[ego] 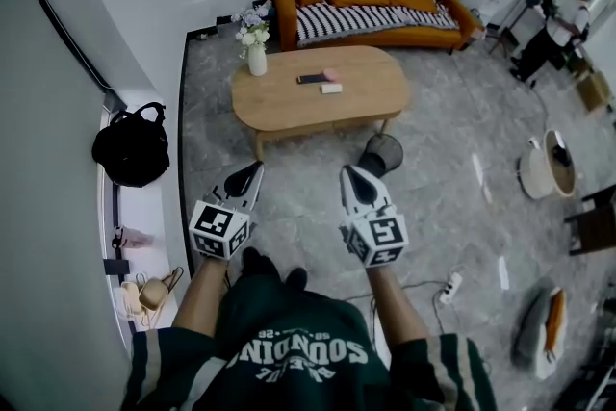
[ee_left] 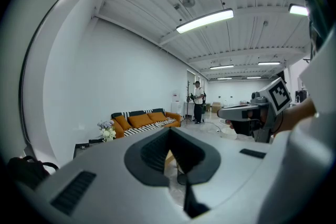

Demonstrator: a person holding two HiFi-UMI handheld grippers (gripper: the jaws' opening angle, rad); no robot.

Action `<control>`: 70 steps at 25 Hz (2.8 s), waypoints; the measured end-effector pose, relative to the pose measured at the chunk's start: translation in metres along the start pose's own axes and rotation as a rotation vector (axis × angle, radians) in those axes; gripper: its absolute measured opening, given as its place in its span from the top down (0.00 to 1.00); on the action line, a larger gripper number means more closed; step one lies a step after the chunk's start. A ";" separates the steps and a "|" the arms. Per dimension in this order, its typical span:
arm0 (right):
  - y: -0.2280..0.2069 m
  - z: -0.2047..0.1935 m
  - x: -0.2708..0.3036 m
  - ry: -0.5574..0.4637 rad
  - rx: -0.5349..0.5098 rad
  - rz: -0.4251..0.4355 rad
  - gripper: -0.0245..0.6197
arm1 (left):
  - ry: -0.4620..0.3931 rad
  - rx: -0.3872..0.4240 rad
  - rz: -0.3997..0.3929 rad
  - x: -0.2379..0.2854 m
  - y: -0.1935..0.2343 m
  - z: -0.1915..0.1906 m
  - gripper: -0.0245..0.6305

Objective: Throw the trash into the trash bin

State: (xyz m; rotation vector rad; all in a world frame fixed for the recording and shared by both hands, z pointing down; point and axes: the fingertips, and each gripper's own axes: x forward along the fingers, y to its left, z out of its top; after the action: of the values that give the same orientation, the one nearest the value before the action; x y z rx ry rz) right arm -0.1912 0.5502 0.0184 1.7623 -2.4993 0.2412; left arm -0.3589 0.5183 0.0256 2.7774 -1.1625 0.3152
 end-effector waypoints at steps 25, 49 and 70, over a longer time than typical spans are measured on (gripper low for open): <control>-0.116 -0.007 0.131 0.048 0.017 -0.016 0.96 | 0.040 0.025 -0.111 0.193 0.054 0.010 0.96; -0.287 0.020 0.420 0.152 0.039 -0.068 0.96 | 0.142 0.015 -0.206 0.494 0.217 0.046 0.96; -0.348 -0.058 0.463 0.254 -0.002 0.143 0.82 | 0.214 -0.057 -0.082 0.573 0.210 -0.020 0.96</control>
State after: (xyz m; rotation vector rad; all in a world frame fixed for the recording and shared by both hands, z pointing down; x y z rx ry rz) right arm -0.0222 0.0160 0.1748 1.4487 -2.4397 0.4407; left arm -0.1198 -0.0209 0.1844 2.6545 -0.9892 0.5455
